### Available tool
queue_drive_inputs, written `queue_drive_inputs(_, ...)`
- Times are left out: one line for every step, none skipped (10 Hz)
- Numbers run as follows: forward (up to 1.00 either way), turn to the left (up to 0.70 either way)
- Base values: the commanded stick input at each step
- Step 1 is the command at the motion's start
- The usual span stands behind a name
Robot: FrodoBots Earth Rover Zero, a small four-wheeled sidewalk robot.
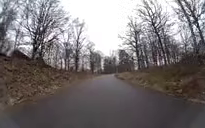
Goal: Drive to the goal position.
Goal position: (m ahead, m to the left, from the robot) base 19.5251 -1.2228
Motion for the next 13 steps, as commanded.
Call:
queue_drive_inputs(1.0,0.0)
queue_drive_inputs(1.0,0.0)
queue_drive_inputs(1.0,0.0)
queue_drive_inputs(1.0,0.0)
queue_drive_inputs(1.0,0.0)
queue_drive_inputs(1.0,0.0)
queue_drive_inputs(1.0,0.0)
queue_drive_inputs(1.0,0.0)
queue_drive_inputs(1.0,0.0)
queue_drive_inputs(1.0,0.0)
queue_drive_inputs(1.0,0.0)
queue_drive_inputs(1.0,0.0)
queue_drive_inputs(1.0,0.0)
